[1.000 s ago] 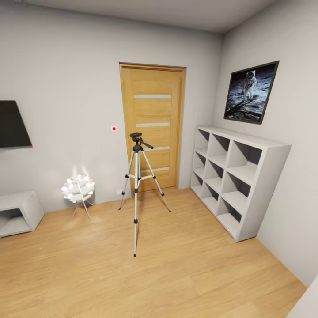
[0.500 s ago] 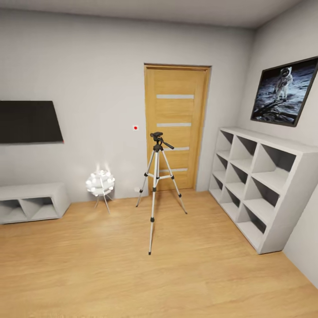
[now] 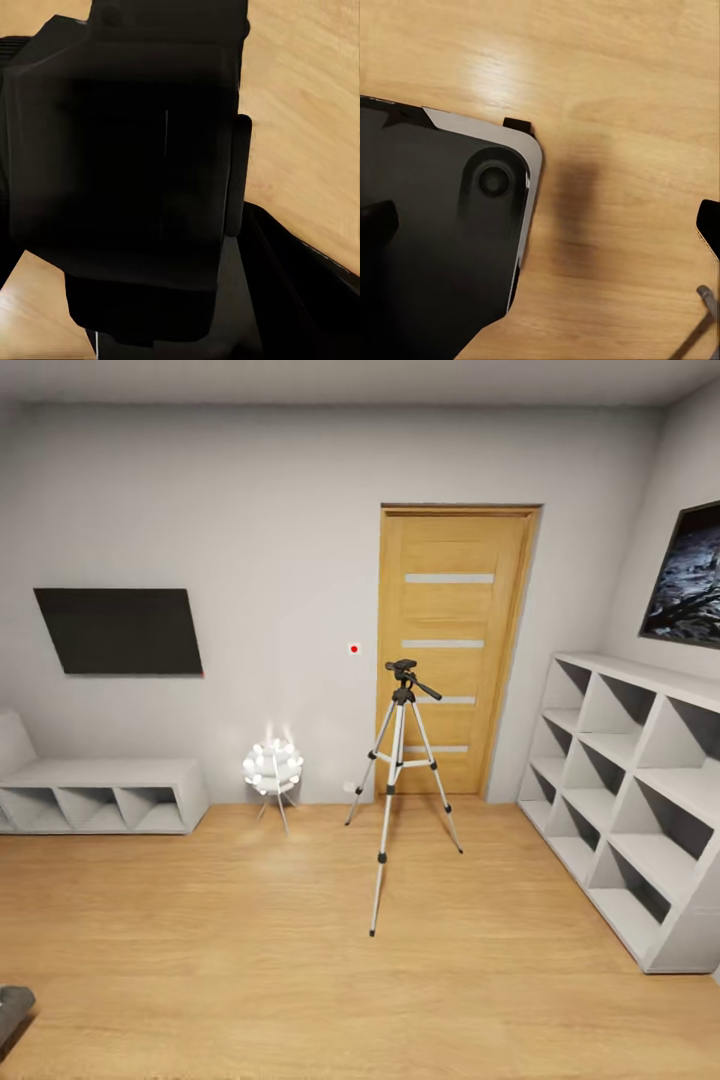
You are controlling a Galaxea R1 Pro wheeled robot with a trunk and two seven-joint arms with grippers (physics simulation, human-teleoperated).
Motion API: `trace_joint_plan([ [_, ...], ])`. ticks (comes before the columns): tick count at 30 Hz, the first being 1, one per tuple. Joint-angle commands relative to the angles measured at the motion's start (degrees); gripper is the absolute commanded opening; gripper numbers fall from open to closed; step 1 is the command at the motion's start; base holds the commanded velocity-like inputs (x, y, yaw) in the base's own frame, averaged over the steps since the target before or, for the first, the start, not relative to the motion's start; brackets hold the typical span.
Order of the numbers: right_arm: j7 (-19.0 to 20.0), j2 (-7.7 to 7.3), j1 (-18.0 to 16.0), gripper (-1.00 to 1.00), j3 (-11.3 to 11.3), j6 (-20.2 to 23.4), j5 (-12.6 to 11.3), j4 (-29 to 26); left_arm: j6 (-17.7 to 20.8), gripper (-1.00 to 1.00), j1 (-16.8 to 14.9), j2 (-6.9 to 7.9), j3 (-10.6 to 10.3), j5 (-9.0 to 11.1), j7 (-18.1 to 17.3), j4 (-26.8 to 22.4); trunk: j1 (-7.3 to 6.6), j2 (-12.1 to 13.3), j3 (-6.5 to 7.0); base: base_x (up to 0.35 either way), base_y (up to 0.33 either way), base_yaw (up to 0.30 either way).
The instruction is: Attach the digital camera to the camera tripod in the bedroom.
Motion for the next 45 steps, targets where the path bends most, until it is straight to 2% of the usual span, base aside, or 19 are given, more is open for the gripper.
trace_joint_plan([
  [1, 0.13, -0.03, -0.05, 1.0, -0.49, -0.35, 0.42, 0.17, -0.09, -1.0, -0.01, -0.01, -0.49, 0.26, 0.14, 0.02, 0.02, -0.04, -0.02, 0.0, 0.0, 0.3],
  [34, 0.04, -0.03, -0.05, 1.0, -0.59, -0.5, 0.27, 0.17, -0.09, -1.0, -0.01, 0.0, -0.5, 0.28, 0.12, -0.01, 0.02, -0.04, -0.02, 0.011, 0.0, 0.298],
  [45, -0.37, -0.08, -0.05, 1.0, -0.59, -0.46, 0.18, 0.17, 0.54, -1.0, -0.01, -0.04, -0.57, 0.22, 0.06, -0.01, 0.02, -0.04, -0.02, 0.257, 0.0, 0.073],
])
